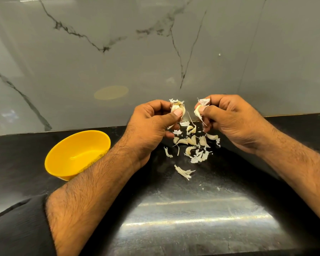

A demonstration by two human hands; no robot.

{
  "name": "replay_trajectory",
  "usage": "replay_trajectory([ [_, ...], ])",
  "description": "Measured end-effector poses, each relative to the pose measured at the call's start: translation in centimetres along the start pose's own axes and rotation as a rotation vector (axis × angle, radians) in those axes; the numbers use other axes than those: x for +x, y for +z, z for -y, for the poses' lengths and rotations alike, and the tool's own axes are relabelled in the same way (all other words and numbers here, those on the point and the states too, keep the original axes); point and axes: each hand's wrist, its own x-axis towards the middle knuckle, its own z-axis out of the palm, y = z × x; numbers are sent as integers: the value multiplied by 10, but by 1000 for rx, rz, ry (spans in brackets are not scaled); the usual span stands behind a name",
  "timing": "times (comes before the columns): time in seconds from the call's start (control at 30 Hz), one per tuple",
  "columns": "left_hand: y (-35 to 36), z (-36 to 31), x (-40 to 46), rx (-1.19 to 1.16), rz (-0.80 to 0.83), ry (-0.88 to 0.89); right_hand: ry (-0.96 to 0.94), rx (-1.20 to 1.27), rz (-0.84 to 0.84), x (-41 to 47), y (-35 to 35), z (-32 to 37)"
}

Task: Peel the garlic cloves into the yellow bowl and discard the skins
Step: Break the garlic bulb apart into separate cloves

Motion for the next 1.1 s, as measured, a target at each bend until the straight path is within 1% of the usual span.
replay_trajectory([
  [0.07, 0, 0, 0, 6, -8, -7, 23, 38, 7, -1, 2, 0],
  [0.23, 0, -2, -1, 18, 1, -15, -8, 128, -20, -4, 0, 2],
  [0.43, 0, -3, 1, 11, -31, -34, -8, -38, -9, -3, -2, 0],
  [0.57, 3, -3, -1, -14, -6, -50, -4, 30, 0, -2, -2, 2],
  [0.67, 4, -3, -2, -24, 0, -37, 20, 37, 10, -4, 1, 3],
  [0.83, 4, -5, -4, -49, 27, -15, 7, -91, -15, -4, 7, 4],
  [1.0, 7, -1, -5, -27, 15, -21, -19, -312, -79, -7, 16, 3],
  [1.1, 9, 1, -5, -26, -1, -21, -66, -417, -112, -10, 19, 5],
])
